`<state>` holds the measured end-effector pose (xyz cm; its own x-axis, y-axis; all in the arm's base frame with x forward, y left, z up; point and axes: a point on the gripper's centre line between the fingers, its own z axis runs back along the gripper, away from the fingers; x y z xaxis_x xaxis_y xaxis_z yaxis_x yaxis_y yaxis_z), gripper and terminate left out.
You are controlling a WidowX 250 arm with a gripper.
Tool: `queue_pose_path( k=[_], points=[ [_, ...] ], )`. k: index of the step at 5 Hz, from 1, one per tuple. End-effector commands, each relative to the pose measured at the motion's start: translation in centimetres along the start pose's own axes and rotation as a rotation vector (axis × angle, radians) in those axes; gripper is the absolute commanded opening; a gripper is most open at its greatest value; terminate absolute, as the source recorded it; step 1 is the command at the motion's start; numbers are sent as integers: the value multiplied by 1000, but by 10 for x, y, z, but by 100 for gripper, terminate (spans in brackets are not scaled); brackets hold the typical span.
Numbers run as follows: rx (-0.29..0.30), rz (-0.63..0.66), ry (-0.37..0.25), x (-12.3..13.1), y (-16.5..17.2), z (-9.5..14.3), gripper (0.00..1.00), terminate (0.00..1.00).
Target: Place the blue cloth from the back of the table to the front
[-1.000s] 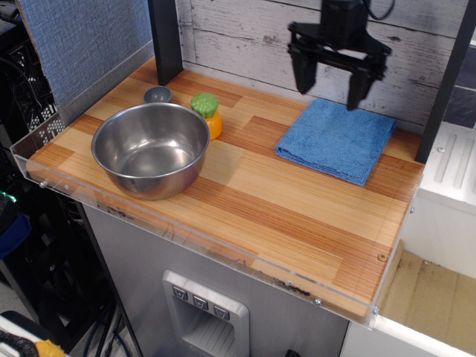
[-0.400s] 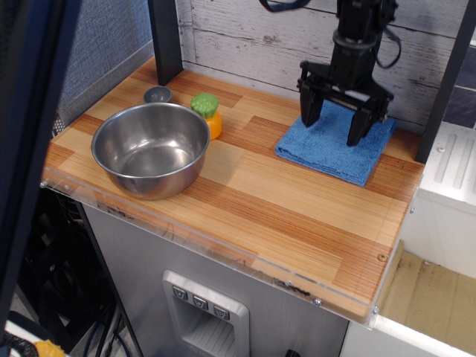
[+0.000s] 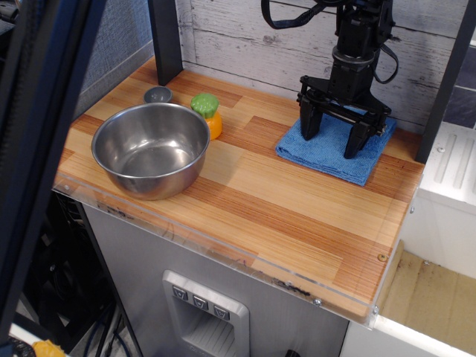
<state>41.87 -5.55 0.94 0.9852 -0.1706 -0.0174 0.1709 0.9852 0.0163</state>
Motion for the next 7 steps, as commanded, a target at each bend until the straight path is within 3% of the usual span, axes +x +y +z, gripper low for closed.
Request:
queue_pose_path(
  k=[1, 2, 6, 7],
  points=[
    [-35, 24, 67, -25, -9, -4, 100, 0],
    [-36, 27, 135, -52, -12, 1, 100, 0],
    [7, -11, 226, -134, -21, 21, 100, 0],
    [10, -34, 147, -125, -24, 33, 100, 0]
  ],
)
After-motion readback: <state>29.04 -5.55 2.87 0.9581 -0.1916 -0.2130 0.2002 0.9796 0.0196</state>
